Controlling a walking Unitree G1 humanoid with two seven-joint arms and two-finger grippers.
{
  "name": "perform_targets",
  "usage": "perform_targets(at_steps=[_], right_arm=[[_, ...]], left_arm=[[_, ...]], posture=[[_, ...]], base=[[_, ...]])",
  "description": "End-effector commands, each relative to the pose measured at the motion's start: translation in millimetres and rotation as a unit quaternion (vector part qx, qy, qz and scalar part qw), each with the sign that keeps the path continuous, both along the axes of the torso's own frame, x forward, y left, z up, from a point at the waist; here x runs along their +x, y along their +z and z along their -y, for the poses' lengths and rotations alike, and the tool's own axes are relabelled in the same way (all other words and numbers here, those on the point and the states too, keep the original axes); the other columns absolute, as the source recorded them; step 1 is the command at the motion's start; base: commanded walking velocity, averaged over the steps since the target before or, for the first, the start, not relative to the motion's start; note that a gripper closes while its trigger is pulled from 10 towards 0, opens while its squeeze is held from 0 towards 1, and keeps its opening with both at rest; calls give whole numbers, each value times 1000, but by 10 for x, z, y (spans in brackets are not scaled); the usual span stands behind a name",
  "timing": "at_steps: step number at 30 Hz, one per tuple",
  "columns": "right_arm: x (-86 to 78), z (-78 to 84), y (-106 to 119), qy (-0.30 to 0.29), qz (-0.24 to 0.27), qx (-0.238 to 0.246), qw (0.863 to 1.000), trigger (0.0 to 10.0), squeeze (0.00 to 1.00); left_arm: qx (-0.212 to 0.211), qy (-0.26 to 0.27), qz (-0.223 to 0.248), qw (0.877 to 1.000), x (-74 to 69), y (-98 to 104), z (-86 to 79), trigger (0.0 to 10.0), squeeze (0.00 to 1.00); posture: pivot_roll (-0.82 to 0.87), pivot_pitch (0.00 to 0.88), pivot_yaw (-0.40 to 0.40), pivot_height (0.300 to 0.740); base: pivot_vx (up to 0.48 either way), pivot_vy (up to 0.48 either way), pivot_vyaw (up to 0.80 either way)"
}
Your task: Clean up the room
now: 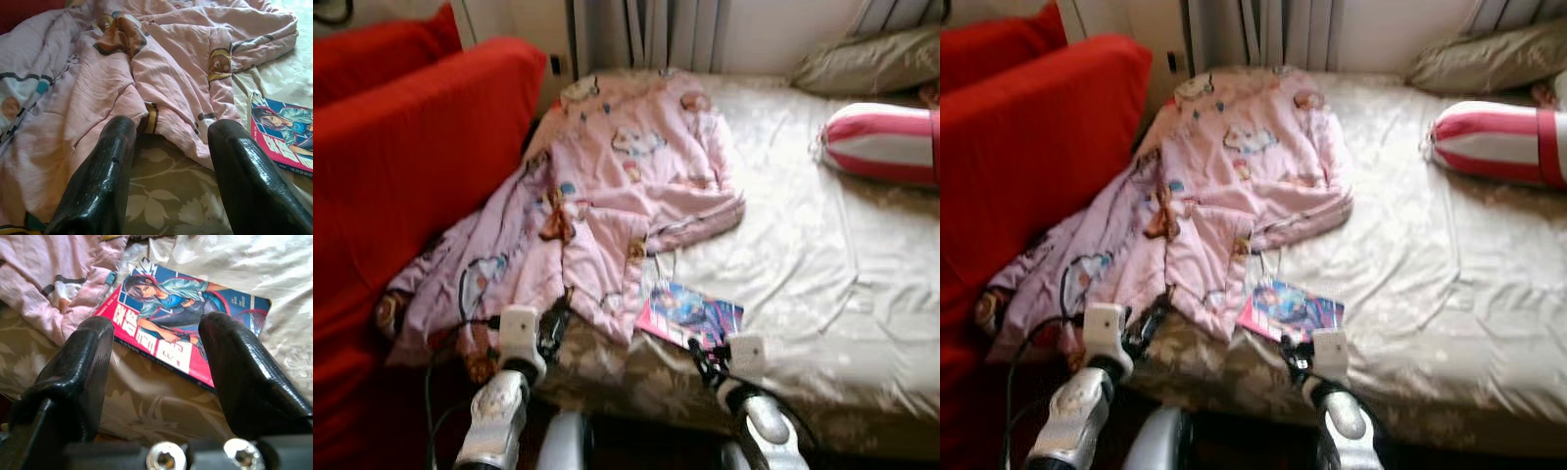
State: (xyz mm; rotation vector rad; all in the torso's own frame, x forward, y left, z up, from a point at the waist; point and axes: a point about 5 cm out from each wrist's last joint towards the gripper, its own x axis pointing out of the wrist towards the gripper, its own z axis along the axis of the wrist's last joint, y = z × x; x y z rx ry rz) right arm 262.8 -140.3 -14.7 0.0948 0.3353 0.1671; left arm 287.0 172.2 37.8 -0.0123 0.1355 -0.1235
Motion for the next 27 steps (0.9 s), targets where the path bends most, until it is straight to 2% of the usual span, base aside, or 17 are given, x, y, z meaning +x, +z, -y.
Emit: perform_targets(at_steps=[1, 15, 19, 24, 27], right_arm=[[-41, 36, -45, -4, -11, -3, 1000, 10000, 0], [-81, 88, -110, -5, -35, -5, 999, 10000, 0], [-81, 67, -101, 7, -28, -12, 1000, 10000, 0], [-80, 72, -94, 0, -23, -10, 1000, 10000, 0], [-84, 80, -99, -9, -24, -5, 1000, 10000, 0]], left_arm=[[1, -2, -6, 1000, 2, -17, 18, 10000, 0], [1, -3, -6, 1000, 10, -14, 29, 10000, 0], [-1, -3, -7, 1000, 12, -14, 25, 10000, 0], [1, -3, -9, 1000, 5, -21, 24, 10000, 0], [0, -3, -10, 1000, 4, -21, 21, 10000, 0]], posture=[[53, 47, 14, 622], [50, 42, 12, 622], [52, 51, 10, 622], [55, 59, 10, 622], [53, 63, 13, 622]], base=[[244, 0, 0], [277, 0, 0], [318, 0, 0], [322, 0, 607], [324, 0, 0]])
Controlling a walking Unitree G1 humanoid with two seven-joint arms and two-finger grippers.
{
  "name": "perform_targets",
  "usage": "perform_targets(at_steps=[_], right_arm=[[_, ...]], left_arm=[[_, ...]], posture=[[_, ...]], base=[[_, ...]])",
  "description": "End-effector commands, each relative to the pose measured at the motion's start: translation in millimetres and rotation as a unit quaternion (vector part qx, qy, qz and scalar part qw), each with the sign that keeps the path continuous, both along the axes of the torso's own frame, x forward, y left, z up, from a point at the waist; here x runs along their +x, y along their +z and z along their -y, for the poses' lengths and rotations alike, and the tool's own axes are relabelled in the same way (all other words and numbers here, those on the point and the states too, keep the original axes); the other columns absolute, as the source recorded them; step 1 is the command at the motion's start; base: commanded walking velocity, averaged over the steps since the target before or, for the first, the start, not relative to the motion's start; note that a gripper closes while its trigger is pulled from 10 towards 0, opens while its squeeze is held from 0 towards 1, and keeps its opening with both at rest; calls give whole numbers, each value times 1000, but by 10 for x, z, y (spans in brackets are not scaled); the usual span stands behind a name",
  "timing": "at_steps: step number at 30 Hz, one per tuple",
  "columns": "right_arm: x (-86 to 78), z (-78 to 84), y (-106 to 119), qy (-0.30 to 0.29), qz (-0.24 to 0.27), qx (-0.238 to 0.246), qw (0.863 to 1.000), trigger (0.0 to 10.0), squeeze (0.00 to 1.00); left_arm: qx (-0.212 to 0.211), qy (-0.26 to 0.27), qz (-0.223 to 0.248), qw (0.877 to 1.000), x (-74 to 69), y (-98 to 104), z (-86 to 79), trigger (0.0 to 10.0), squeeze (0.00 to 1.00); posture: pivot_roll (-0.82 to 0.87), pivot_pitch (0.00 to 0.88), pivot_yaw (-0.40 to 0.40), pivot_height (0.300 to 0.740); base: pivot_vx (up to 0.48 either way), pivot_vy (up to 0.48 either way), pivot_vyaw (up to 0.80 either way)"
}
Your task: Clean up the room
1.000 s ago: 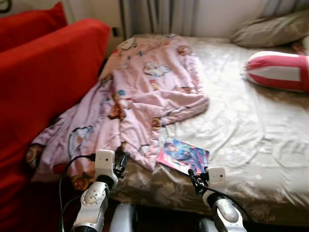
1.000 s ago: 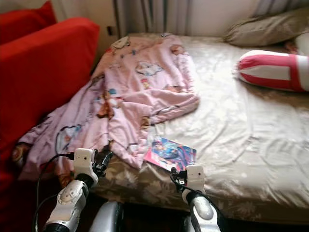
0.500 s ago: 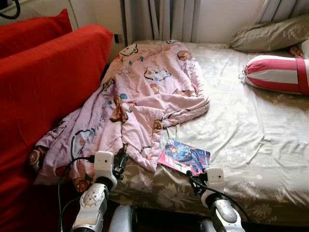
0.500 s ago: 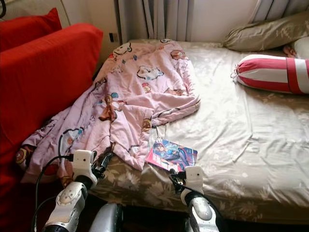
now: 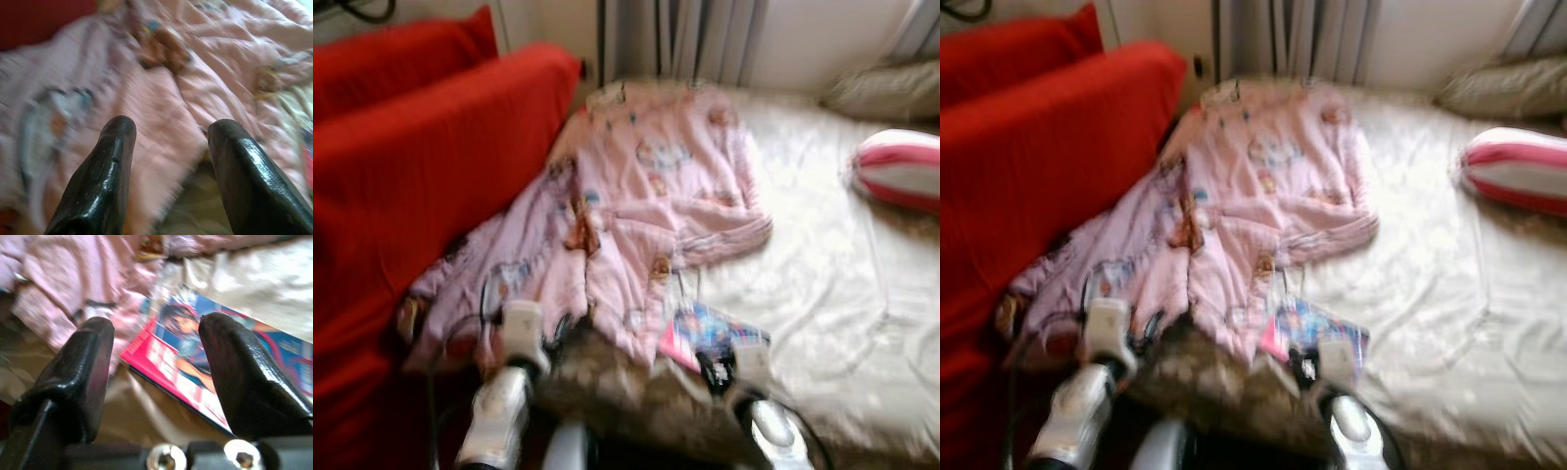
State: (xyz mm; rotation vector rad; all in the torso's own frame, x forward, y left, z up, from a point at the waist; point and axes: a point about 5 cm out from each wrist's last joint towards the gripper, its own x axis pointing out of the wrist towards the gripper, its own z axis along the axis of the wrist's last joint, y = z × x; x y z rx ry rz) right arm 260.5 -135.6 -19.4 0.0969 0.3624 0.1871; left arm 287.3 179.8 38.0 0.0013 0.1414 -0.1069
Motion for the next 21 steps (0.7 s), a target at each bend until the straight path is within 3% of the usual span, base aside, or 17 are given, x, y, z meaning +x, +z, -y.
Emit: perform_targets(at_steps=[1, 6, 11, 17, 21], right_arm=[[-60, 130, -49, -20, -10, -7, 1000, 10000, 0], [-44, 148, -34, -26, -6, -13, 1000, 10000, 0], [-28, 222, -30, -51, -9, -36, 998, 10000, 0], [18, 423, -25, -99, -32, -93, 990, 10000, 0], [24, 493, -35, -68, -44, -171, 982, 10000, 0]], left_arm=[[-7, -11, -7, 1000, 1, -25, 98, 10000, 0], [-7, -13, -6, 1000, 1, -16, 92, 10000, 0], [-8, -12, -1, 1000, 2, 0, 83, 10000, 0], [-6, -12, -5, 1000, 0, 0, 28, 10000, 0], [-8, -16, -2, 1000, 51, 42, 54, 10000, 0]], posture=[[52, 64, 13, 622], [54, 71, 16, 622], [60, 85, 17, 622], [69, 109, 19, 622], [79, 134, 18, 622]], base=[[326, 0, 0], [310, 0, 0], [0, 0, 0], [0, 0, 0], [0, 0, 0]])
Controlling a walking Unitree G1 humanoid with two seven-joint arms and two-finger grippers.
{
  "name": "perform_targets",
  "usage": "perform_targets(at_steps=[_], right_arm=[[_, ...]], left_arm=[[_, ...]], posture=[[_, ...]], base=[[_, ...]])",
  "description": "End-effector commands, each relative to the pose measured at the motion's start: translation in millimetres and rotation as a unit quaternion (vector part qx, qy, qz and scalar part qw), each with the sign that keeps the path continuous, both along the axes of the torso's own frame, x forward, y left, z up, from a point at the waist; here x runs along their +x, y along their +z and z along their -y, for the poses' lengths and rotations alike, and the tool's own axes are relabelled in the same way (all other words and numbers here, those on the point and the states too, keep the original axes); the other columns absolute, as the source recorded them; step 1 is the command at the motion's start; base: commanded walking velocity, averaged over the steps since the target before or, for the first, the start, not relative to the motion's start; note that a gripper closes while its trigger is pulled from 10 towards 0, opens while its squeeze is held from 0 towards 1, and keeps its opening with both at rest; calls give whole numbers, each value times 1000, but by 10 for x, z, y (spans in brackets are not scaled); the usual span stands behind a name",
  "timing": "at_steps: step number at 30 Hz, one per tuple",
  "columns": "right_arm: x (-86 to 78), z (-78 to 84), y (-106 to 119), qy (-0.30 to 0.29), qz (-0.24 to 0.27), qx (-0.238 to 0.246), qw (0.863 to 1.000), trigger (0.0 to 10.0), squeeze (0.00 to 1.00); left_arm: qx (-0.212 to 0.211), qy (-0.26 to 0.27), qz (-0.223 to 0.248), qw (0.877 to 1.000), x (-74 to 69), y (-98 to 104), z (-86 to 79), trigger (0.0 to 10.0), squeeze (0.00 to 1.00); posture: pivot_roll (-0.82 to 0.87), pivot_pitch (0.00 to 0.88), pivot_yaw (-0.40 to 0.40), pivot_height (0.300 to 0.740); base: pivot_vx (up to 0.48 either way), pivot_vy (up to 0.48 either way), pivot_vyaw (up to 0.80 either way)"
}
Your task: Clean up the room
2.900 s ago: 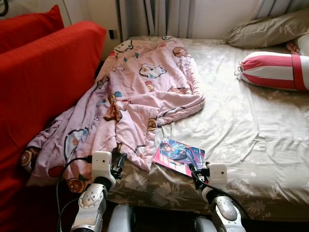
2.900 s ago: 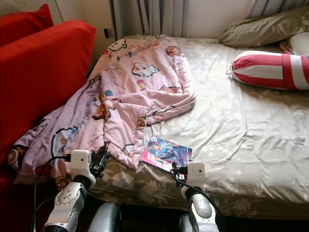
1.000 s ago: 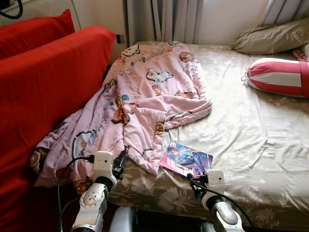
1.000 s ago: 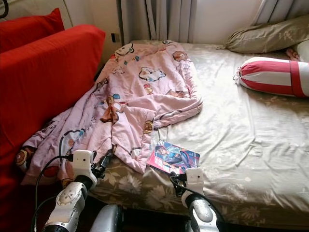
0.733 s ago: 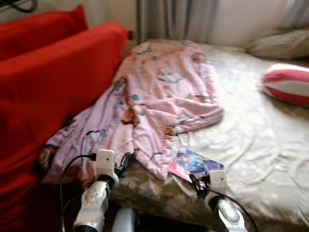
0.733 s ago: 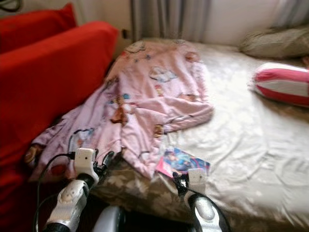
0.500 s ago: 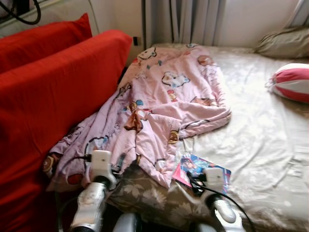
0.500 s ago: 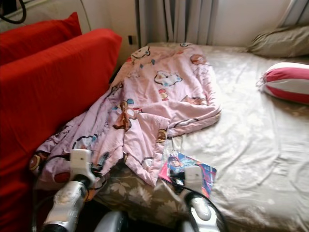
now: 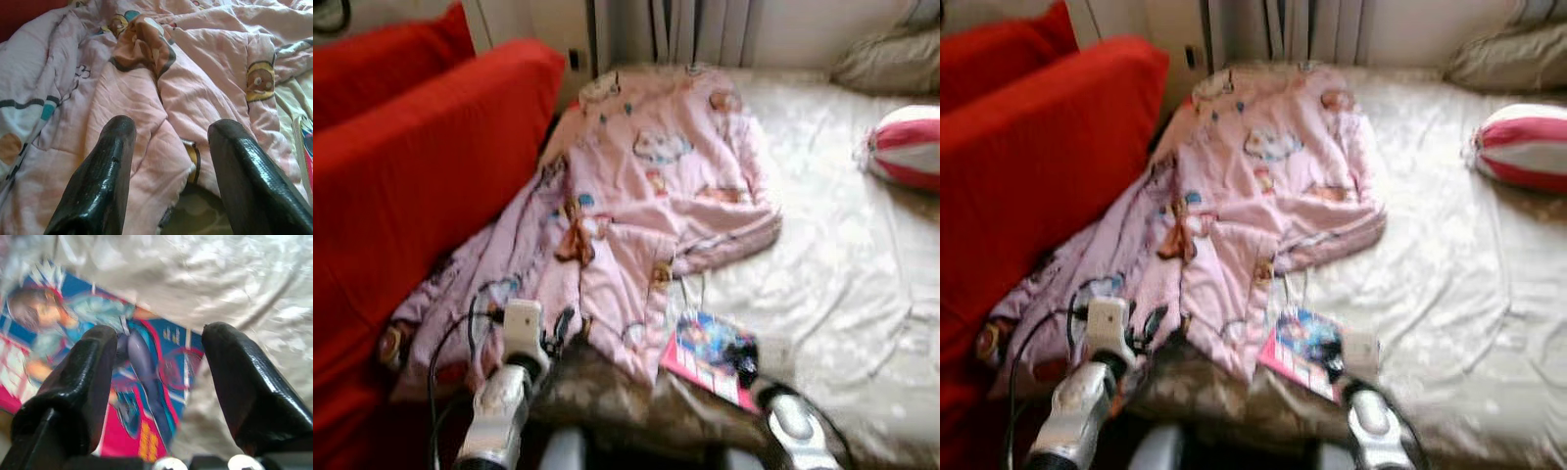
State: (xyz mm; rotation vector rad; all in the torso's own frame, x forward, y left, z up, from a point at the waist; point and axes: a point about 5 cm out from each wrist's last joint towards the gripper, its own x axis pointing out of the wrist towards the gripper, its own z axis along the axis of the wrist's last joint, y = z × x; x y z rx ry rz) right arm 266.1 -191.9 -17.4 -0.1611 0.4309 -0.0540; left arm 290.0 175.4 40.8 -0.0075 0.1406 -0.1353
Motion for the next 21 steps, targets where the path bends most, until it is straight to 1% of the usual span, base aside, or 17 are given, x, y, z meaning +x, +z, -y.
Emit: perform_targets(at_steps=[1, 4, 5, 8, 10, 11, 12, 13, 14, 15, 17, 19, 21], right_arm=[[-29, -64, -54, 27, -24, -25, 999, 10000, 0], [-21, -57, -59, 55, -37, -49, 997, 10000, 0], [-19, -61, -62, 81, -44, -80, 992, 10000, 1000], [-24, -61, -70, 117, -51, -134, 983, 10000, 1000], [-28, -63, -73, 120, -51, -141, 981, 10000, 1000], [-29, -65, -78, 123, -54, -147, 980, 10000, 984], [-39, -79, -89, 132, -57, -160, 976, 10000, 184], [-41, -100, -92, 145, -56, -171, 973, 10000, 0], [-41, -100, -92, 145, -56, -171, 973, 10000, 0], [-46, -138, -98, 166, -55, -189, 966, 10000, 0], [-48, -159, -103, 178, -55, -200, 962, 10000, 0], [-40, -178, -101, 190, -54, -220, 955, 10000, 0], [-30, -182, -100, 190, -58, -225, 954, 10000, 0]], left_arm=[[-3, -3, -2, 1000, 27, 18, 15, 10000, 0], [-5, -7, -2, 1000, 41, 26, 33, 10000, 0], [-5, -8, -2, 1000, 39, 27, 36, 10000, 0], [-5, -9, -1, 1000, 12, 26, 29, 10000, 0], [-5, -10, 0, 1000, 1, 27, 27, 10000, 0], [-4, -9, -3, 1000, -10, 16, 17, 10000, 0], [-3, -8, -6, 1000, -41, 0, -4, 10000, 0], [-2, -7, -8, 1000, -56, -9, -16, 10000, 0], [-2, -7, -8, 1000, -56, -9, -16, 10000, 0], [-1, -7, -10, 1000, -81, -17, -31, 10000, 0], [-1, -7, -10, 1000, -94, -20, -38, 10000, 0], [1, -6, -10, 1000, -122, -13, -59, 10000, 0], [2, -6, -10, 1000, -134, -11, -70, 10000, 0]], posture=[[80, 139, 19, 622], [85, 153, 17, 622], [91, 168, 18, 622], [96, 182, 20, 622], [97, 186, 20, 622], [102, 198, 20, 622], [107, 210, 23, 622], [112, 216, 23, 622], [112, 216, 23, 622], [120, 227, 24, 622], [120, 227, 24, 622], [133, 246, 28, 622], [135, 253, 29, 622]], base=[[0, 0, 0], [0, 0, 0], [0, 0, 0], [0, 0, 0], [0, 0, 0], [0, 0, 0], [0, 0, 0], [0, 0, 0], [0, 0, 0], [0, 0, 0], [0, 0, 0], [0, 0, 0], [0, 0, 0]])
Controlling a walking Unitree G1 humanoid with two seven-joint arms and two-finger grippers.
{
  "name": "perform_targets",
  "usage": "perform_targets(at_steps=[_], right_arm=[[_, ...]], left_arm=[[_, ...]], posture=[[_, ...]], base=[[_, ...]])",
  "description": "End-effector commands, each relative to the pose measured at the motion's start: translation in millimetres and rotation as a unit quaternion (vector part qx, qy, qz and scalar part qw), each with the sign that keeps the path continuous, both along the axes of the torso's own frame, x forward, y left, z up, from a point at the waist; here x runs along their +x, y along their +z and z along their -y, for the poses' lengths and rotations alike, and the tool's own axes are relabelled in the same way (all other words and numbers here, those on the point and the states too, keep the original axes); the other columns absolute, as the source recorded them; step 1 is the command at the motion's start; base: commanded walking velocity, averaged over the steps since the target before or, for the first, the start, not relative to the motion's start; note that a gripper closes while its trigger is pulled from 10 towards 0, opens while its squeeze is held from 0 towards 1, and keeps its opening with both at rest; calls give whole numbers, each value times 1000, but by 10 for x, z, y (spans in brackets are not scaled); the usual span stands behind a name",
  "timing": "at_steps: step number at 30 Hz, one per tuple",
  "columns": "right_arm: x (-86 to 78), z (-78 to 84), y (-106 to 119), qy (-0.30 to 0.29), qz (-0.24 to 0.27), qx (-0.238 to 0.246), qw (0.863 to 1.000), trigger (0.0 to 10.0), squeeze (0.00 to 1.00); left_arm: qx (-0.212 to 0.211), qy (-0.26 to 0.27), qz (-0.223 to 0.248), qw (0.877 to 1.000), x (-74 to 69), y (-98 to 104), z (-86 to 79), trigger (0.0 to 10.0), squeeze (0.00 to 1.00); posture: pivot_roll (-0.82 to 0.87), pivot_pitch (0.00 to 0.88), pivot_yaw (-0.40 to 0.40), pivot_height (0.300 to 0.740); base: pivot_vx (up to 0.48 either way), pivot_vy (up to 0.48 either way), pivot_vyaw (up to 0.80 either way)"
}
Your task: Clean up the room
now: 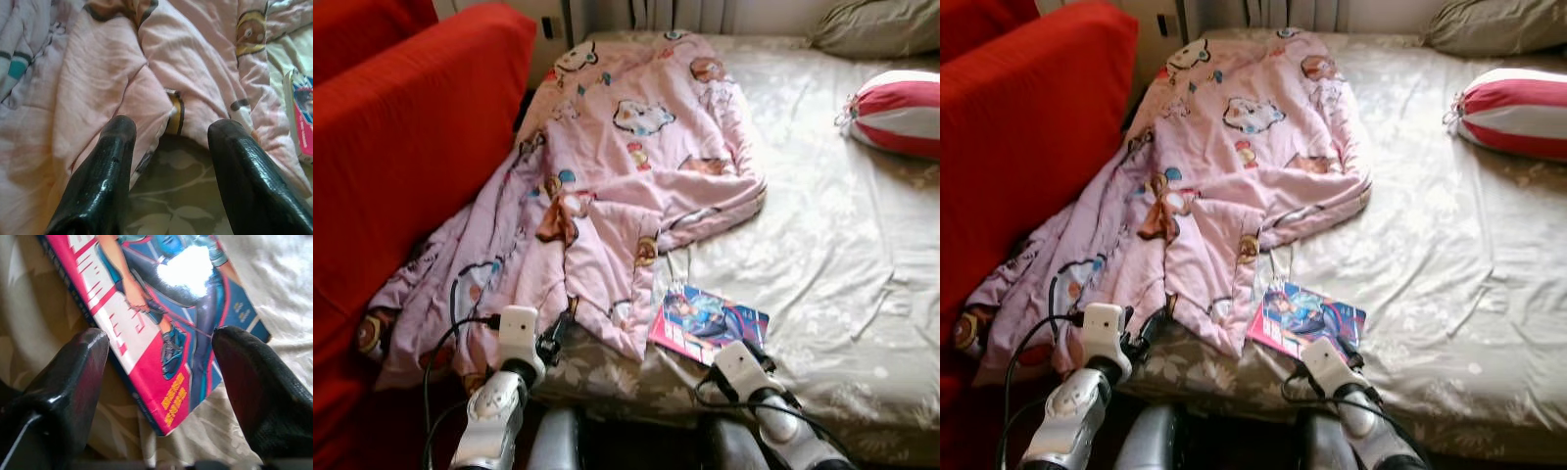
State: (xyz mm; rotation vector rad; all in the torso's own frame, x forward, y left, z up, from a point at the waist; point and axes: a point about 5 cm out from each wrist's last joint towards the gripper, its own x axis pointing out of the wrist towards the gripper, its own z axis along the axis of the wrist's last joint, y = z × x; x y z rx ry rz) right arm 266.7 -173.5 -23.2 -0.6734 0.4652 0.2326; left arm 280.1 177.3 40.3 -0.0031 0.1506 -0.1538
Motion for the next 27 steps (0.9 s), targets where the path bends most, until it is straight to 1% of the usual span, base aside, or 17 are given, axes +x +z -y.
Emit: perform_targets(at_steps=[1, 6, 10, 20, 22, 27], right_arm=[[-36, 1, -42, 2, -13, -13, 1000, 10000, 0], [-2, -15, -17, 11, -6, -29, 1000, 10000, 0], [-9, 10, -31, 8, -14, -39, 999, 10000, 0], [-2, 148, -10, -12, -8, -63, 998, 10000, 0], [19, 229, 14, -29, -7, -70, 997, 10000, 0], [46, 283, 52, -23, 6, -93, 995, 10000, 0]], left_arm=[[0, 4, -6, 1000, -35, -6, -51, 10000, 0], [3, 4, -10, 1000, -90, -10, -75, 10000, 0], [4, 4, -12, 1000, -125, -7, -81, 10000, 0], [5, 11, -13, 1000, -209, 38, -117, 10000, 0], [8, 19, -13, 1000, -222, 55, -166, 10000, 0], [11, 22, -12, 1000, -275, 88, -190, 10000, 0]], posture=[[135, 253, 29, 622], [143, 271, 32, 622], [150, 284, 34, 622], [160, 316, 44, 622], [159, 326, 44, 622], [168, 345, 46, 622]], base=[[0, 0, 0], [0, 0, 0], [0, 0, 0], [0, 0, 0], [0, 0, 0], [0, 0, 0]])
